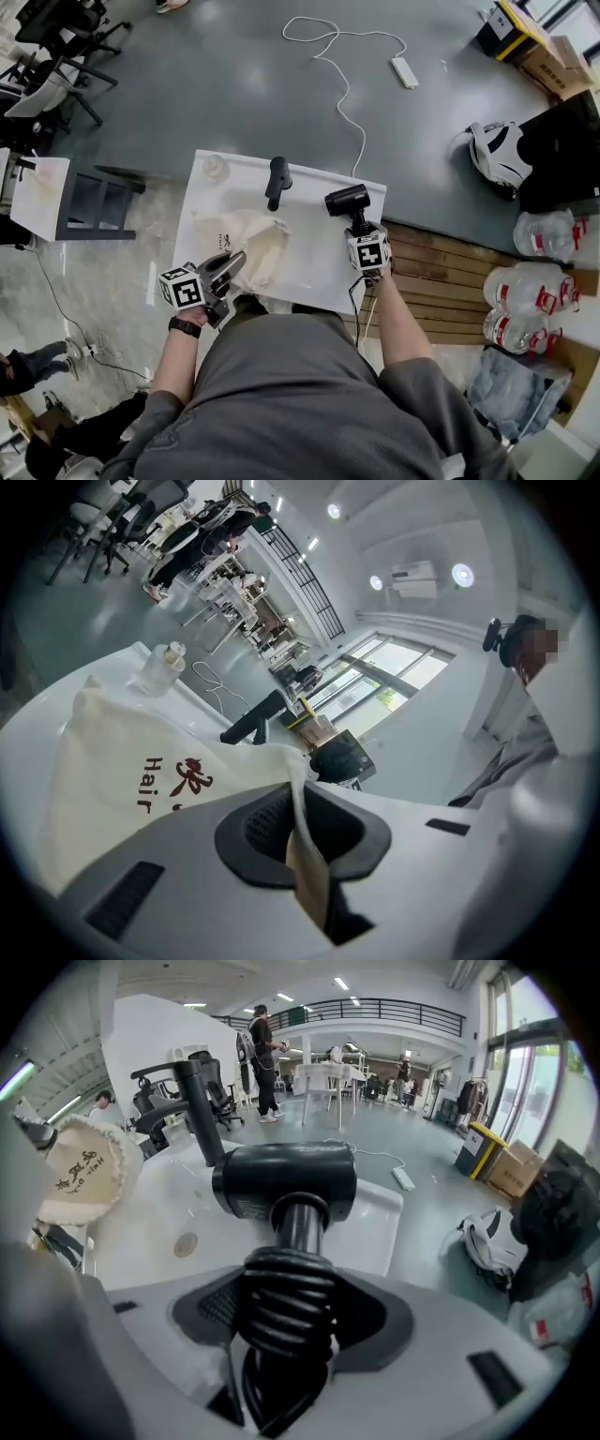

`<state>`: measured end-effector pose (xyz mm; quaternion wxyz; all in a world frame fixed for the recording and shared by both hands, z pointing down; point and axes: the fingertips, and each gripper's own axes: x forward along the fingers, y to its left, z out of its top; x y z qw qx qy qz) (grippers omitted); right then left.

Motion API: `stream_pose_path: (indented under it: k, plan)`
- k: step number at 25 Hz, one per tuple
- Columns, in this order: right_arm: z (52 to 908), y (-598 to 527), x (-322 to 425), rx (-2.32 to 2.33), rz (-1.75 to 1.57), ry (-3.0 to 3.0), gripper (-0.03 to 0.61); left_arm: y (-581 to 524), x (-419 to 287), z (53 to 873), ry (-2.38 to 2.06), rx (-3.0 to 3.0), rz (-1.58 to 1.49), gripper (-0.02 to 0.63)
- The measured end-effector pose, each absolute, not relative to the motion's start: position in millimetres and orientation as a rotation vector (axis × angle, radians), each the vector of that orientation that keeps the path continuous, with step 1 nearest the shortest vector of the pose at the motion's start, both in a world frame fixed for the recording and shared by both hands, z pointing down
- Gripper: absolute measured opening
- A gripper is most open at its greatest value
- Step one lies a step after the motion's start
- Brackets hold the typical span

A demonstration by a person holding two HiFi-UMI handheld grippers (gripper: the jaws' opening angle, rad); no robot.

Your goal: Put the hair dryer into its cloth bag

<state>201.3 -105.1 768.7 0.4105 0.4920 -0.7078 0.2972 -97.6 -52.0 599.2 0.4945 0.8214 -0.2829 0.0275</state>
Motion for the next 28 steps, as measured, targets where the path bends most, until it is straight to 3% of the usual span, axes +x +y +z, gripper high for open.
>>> stream_pose_path:
  k: [15, 28]
  plan:
    - [758, -74, 196, 1.096, 0.751, -1.806, 0.245, -55, -99, 604, -0.689, 1.978, 0.042, 0.025]
    - [710, -41, 146, 0.927, 0.690, -1.928, 0.244, -61, -92, 615, -0.686, 1.966, 0.007, 0.025]
